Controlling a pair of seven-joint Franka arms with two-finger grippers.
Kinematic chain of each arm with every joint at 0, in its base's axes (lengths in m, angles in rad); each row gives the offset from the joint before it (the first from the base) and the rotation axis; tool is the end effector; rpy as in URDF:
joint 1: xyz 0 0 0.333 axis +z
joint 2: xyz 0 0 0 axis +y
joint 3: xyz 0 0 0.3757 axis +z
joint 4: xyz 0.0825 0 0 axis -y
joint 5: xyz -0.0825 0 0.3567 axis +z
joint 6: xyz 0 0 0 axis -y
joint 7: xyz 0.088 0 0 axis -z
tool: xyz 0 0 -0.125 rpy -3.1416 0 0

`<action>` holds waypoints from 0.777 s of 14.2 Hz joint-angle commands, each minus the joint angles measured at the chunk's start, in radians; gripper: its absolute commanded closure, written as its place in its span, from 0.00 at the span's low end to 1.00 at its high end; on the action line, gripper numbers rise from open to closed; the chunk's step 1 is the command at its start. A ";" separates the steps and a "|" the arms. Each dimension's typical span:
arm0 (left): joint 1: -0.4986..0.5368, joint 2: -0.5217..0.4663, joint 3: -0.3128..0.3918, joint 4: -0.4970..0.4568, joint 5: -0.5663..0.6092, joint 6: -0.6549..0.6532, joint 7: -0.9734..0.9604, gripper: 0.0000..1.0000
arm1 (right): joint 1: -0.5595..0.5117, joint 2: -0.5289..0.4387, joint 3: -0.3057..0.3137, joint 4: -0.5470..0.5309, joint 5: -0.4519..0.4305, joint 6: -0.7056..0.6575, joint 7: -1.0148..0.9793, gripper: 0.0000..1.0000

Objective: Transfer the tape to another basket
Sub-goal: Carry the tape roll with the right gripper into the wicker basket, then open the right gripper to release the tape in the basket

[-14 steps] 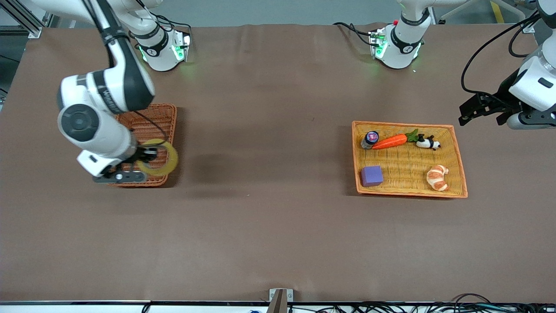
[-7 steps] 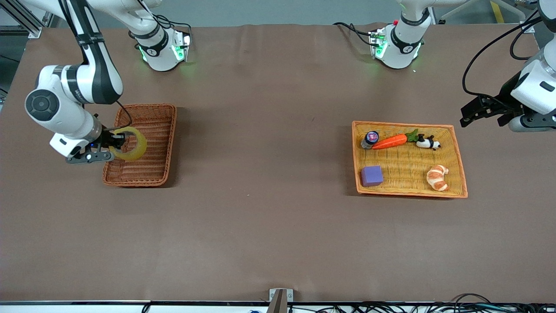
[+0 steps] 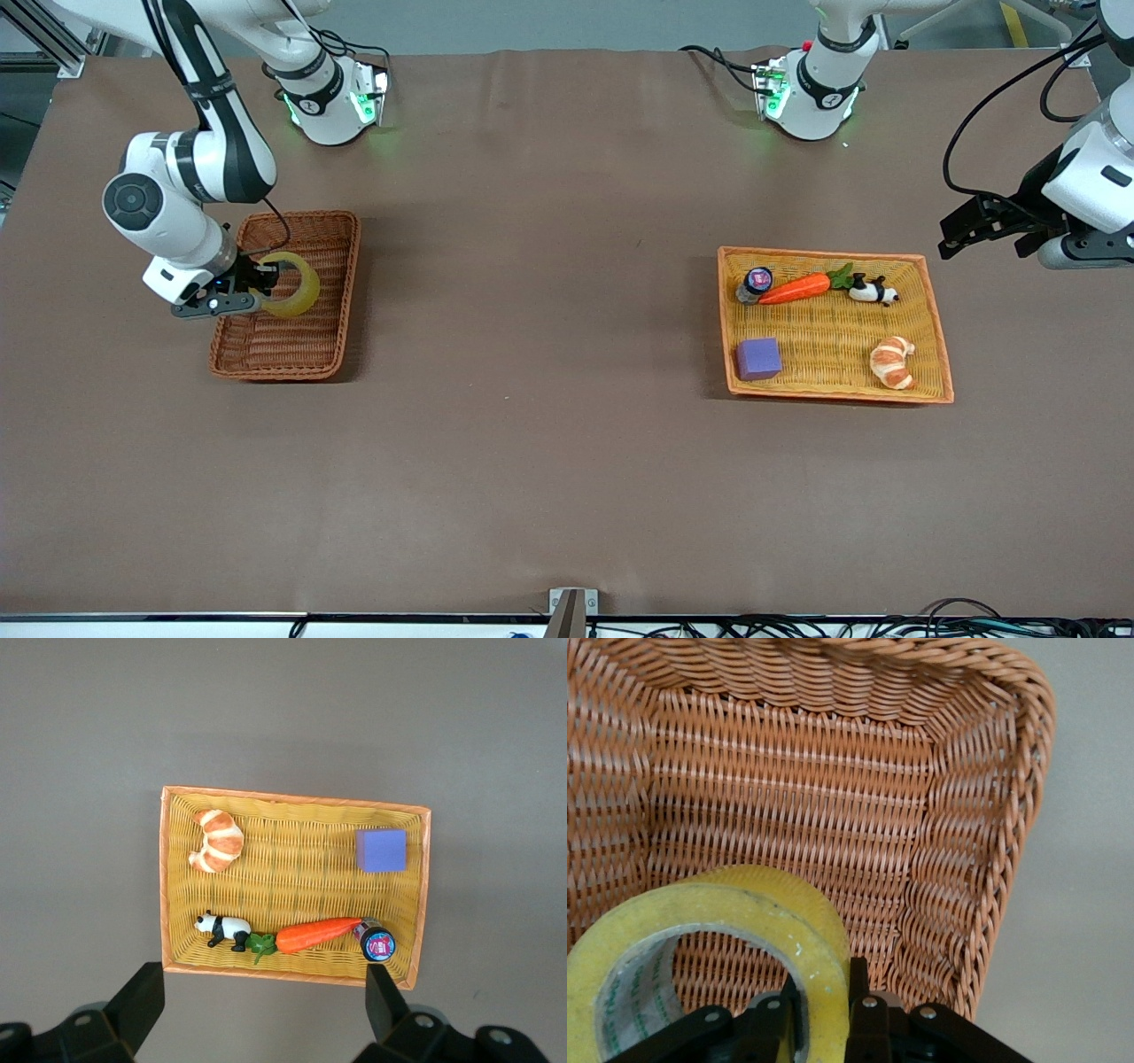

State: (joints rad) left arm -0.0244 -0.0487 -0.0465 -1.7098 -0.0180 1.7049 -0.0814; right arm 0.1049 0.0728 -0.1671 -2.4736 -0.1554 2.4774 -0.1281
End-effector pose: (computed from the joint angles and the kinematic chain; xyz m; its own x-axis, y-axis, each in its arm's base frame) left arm 0.5187 -0.0395 0.6412 0.9990 0.0129 0.0423 0.0121 -0.9997 0.0192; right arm 0.4562 -0.0295 0.3224 0.9787 0.1860 -0.0868 0.1935 -0.9771 0.0885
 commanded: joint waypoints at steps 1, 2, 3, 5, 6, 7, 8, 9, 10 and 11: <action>-0.003 0.000 -0.004 0.007 0.006 -0.011 -0.008 0.00 | -0.011 0.027 -0.018 -0.013 0.040 0.041 -0.068 0.87; -0.002 0.000 -0.006 0.009 0.006 -0.013 -0.008 0.00 | -0.008 0.048 -0.018 -0.013 0.060 0.047 -0.068 0.84; -0.002 -0.002 -0.006 0.009 0.006 -0.013 -0.008 0.00 | -0.008 0.073 -0.017 -0.012 0.082 0.061 -0.071 0.78; -0.002 -0.002 -0.006 0.006 0.004 -0.013 -0.008 0.00 | -0.007 0.084 -0.014 -0.008 0.089 0.074 -0.070 0.60; -0.003 -0.006 -0.007 0.006 0.004 -0.024 -0.008 0.00 | -0.010 0.064 -0.011 -0.002 0.089 0.058 -0.067 0.34; -0.003 -0.007 -0.007 0.010 0.004 -0.030 -0.008 0.00 | -0.011 0.030 -0.009 0.011 0.089 0.031 -0.067 0.00; -0.003 -0.007 -0.007 0.010 0.004 -0.030 -0.008 0.00 | -0.013 0.010 -0.009 0.053 0.089 -0.006 -0.070 0.00; -0.003 -0.008 -0.007 0.010 0.004 -0.030 -0.008 0.00 | -0.014 -0.002 -0.009 0.105 0.089 -0.040 -0.071 0.00; -0.003 -0.008 -0.007 0.010 0.004 -0.030 -0.008 0.00 | -0.024 -0.017 -0.008 0.180 0.089 -0.113 -0.071 0.00; -0.003 -0.010 -0.009 0.010 0.004 -0.031 -0.008 0.00 | -0.028 -0.018 -0.008 0.277 0.089 -0.214 -0.070 0.00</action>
State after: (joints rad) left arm -0.0271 -0.0490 -0.0505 -1.7087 -0.0180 1.6940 -0.0814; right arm 0.1027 0.0984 -0.1862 -2.3352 -0.0826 2.4189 -0.1763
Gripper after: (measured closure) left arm 0.000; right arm 0.194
